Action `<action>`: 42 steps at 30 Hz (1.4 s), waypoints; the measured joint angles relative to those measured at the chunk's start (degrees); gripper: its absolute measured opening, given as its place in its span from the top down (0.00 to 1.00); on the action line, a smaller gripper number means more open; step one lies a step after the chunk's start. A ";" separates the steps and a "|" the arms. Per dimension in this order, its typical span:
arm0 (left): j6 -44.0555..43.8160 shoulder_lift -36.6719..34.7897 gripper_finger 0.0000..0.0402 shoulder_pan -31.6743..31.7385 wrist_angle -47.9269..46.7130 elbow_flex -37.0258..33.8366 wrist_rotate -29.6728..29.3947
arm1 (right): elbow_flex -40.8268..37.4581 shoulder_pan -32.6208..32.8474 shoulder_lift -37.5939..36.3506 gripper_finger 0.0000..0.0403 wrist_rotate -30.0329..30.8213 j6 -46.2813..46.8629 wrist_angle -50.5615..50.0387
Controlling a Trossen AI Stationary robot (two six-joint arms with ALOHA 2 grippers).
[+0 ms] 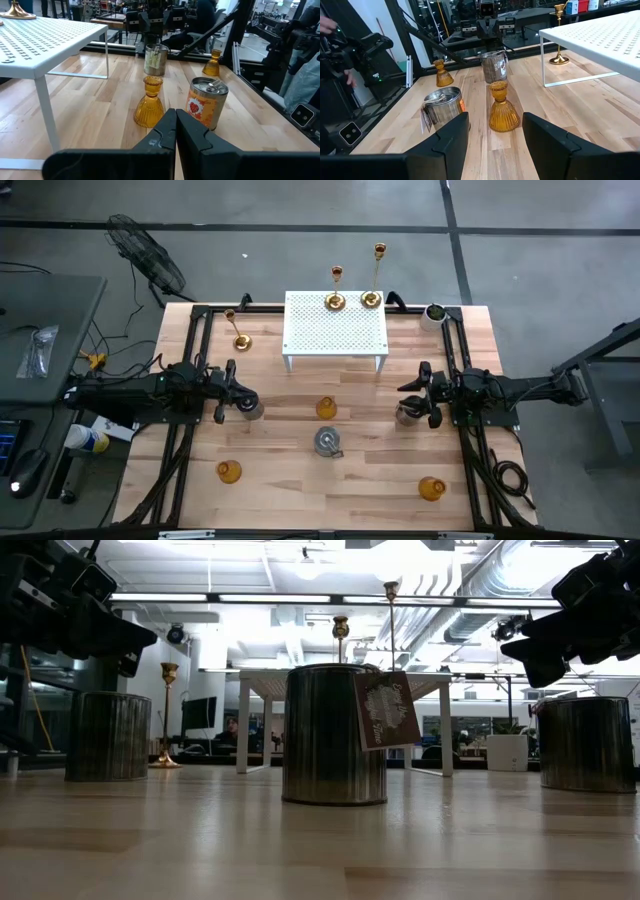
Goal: Pick & Place candle stick holders
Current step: Put the gold candle holder on the shelf
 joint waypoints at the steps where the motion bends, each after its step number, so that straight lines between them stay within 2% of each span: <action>1: 0.00 0.00 1.00 -0.02 0.00 0.00 -0.42 | 0.00 0.00 0.00 0.56 0.00 0.00 0.00; 15: 0.24 0.00 1.00 -0.02 -0.96 1.08 -2.19 | -0.02 0.00 0.00 0.56 0.00 0.00 0.02; 19: 3.29 1.67 1.00 0.00 -6.26 5.29 -11.16 | -0.02 0.00 0.00 0.56 0.02 0.00 0.02; 25: 3.29 4.97 1.00 -0.02 -8.09 9.06 -19.31 | -0.02 0.00 0.00 0.56 0.02 0.00 0.02; 30: 3.06 6.16 0.97 0.00 -8.20 9.79 -33.02 | -0.02 0.00 0.00 0.56 0.02 0.01 0.02; 34: 1.53 6.16 0.86 0.00 -10.66 9.88 -40.83 | -0.02 0.00 0.00 0.56 0.02 0.00 0.02; 38: -5.29 6.16 0.71 0.00 -13.80 9.88 -47.18 | -0.02 0.00 0.00 0.56 0.02 0.00 0.02; 42: -8.10 6.16 0.59 0.00 -18.41 9.90 -51.62 | -0.02 0.00 0.00 0.56 0.02 0.00 0.02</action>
